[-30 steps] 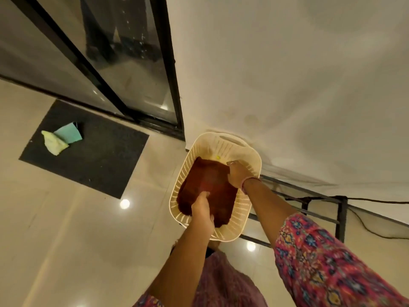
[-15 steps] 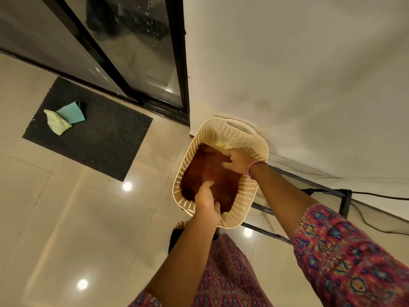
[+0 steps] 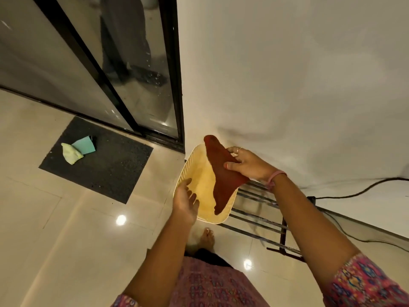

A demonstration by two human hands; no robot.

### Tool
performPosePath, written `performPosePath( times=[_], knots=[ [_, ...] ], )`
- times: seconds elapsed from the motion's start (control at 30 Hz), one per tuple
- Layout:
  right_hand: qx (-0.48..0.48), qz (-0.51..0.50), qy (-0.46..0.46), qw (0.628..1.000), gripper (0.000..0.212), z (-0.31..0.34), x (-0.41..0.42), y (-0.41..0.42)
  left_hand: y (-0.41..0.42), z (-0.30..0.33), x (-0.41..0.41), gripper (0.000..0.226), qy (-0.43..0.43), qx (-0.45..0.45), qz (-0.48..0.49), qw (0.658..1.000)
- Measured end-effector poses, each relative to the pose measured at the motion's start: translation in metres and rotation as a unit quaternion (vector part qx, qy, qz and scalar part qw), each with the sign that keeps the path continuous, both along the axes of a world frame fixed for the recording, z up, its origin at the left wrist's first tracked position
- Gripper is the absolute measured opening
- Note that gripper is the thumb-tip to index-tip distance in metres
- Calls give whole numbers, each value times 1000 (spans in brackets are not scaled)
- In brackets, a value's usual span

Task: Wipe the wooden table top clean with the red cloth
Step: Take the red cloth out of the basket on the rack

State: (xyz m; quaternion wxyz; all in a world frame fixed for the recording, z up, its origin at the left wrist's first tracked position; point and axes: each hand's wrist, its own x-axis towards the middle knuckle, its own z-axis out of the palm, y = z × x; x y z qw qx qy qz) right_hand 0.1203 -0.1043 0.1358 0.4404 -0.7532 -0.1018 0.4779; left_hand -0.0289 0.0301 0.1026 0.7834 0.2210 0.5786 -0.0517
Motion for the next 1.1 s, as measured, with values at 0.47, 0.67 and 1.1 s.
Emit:
performPosePath(
  times=[0.47,0.67,1.1],
  knots=[
    [316,-131,219,914,25,141,-45,-21,70,128,2,76,-282,33,-302,910],
    [452,-324,363,748,85,106,-106,-35,76,149,-7,77,-264,95,-375,883],
    [195,-381,-14,903,89,136,-165,-22,113,164,-5,80,-218,376,-500,749]
  ],
)
